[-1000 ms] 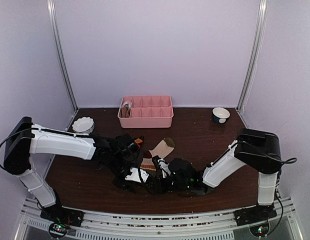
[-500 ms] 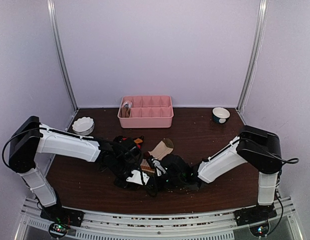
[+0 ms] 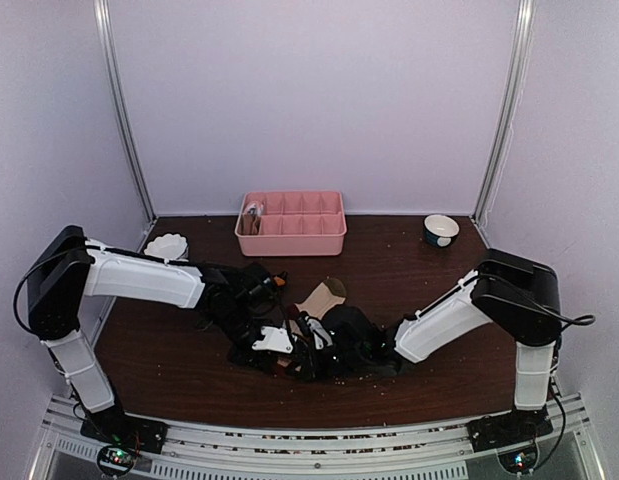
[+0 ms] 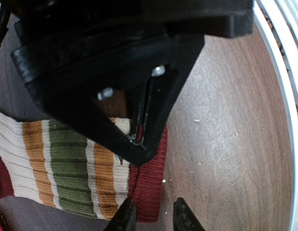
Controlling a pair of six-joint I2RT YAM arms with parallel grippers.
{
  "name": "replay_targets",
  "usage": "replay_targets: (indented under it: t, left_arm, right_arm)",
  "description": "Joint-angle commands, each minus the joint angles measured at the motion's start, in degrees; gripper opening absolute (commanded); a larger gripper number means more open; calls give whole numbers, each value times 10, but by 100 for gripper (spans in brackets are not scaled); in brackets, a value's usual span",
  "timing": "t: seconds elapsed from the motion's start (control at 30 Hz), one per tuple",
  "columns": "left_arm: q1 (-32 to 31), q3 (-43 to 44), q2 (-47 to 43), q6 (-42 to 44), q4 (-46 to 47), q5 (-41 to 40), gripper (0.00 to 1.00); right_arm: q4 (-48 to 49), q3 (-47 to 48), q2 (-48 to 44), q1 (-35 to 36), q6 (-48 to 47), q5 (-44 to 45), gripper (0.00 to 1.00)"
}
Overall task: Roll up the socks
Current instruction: Roll the sock at the center of the board.
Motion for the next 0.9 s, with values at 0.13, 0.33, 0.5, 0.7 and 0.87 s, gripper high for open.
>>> replay_targets:
  t: [0.13, 0.33, 0.5, 0.7, 0.87]
  left_arm:
    - [17, 67, 66, -68, -56, 60, 18]
    - [46, 89, 99, -141, -68, 122, 12]
    - [65, 116, 142, -188, -79, 120, 6]
    - [74, 134, 173, -195, -100, 150, 4]
    - [73, 131, 176, -183, -94, 179, 4]
  right_arm:
    - [32, -47, 16, 6, 30, -29, 0]
    - [47, -56, 6, 5, 22, -27, 3]
    - [65, -69, -3, 5, 12, -21, 13]
    - [81, -96, -17, 0, 7, -9, 14]
    - [81, -120, -35, -5, -5, 1, 19]
